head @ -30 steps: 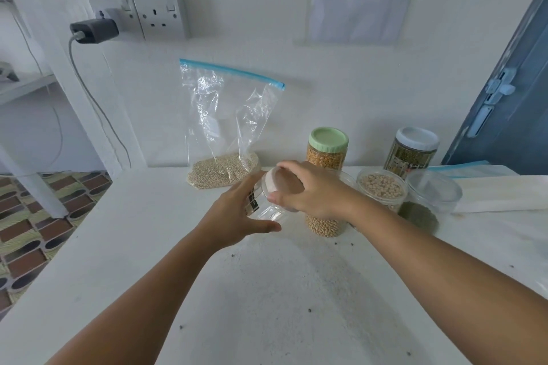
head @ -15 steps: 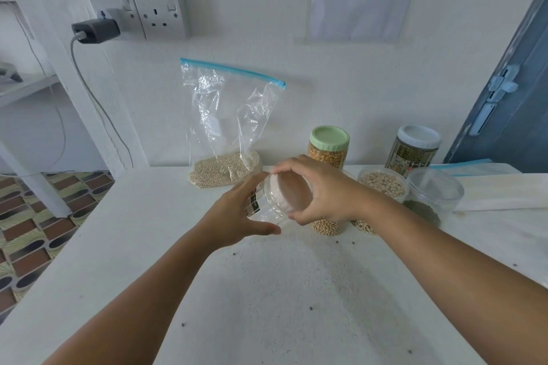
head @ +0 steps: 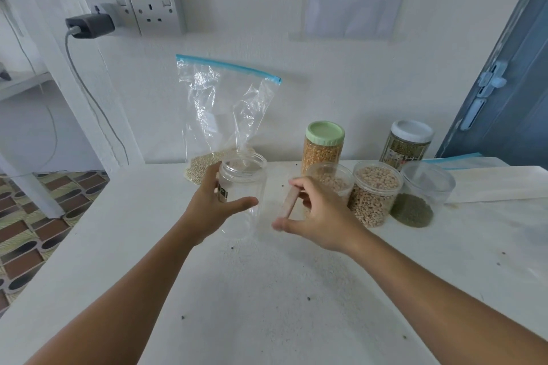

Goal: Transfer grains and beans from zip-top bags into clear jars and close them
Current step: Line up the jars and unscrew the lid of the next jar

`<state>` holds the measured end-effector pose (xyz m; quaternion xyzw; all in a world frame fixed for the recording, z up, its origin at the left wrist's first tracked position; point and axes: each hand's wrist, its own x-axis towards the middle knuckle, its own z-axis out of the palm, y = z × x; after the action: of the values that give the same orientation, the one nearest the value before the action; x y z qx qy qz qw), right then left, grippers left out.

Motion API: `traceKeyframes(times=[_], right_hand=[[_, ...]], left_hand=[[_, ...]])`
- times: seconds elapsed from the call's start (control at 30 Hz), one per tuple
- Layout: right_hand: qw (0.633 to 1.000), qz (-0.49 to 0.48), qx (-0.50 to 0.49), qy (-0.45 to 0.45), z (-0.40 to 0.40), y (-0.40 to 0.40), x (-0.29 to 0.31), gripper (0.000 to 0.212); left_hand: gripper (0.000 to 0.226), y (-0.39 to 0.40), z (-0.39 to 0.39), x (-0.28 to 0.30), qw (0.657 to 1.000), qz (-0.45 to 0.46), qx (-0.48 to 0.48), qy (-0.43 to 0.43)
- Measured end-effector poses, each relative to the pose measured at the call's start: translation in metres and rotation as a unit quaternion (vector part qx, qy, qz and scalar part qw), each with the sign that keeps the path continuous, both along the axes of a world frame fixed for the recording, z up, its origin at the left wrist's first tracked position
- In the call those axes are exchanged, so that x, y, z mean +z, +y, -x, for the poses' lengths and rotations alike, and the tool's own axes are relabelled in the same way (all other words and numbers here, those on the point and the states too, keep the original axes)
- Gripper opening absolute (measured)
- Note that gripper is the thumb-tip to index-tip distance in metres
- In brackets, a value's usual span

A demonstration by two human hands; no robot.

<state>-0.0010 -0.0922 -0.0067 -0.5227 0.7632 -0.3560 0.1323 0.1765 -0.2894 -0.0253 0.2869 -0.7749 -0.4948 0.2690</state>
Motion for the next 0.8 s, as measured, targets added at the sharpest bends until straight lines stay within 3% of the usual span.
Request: traceKeyframes(times=[0.17,0.27,0.4,0.67,0.8], right_hand=[[0.996,-0.033,-0.047,-0.067,-0.021,0.003,-0.033,0.104],[0.990,-0.029,-0.075,-0.119,-0.029,0.003,-0.047,0.104],[0.989,-0.050,-0.081,-0.109,-0.027,0.007,-0.046,0.103],[0.989,-0.132,-0.064,0.007,-0.022,0.013,-0.052,0.052],[0.993,-0.088,-0.077,-0.018,-0.030,0.002,-0.033,0.080]], left_hand=[[0.116,0.005,-0.003,-0.010,0.999,-0.032,0.009,0.037],[0.110,0.008,-0.003,-0.014,0.998,-0.026,0.016,0.050],[0.108,0.010,-0.004,-0.017,0.998,-0.017,0.024,0.056],[0.116,0.001,-0.013,-0.010,0.999,-0.011,-0.009,0.040],[0.120,-0.010,-0.015,0.012,0.999,0.002,-0.041,0.028]])
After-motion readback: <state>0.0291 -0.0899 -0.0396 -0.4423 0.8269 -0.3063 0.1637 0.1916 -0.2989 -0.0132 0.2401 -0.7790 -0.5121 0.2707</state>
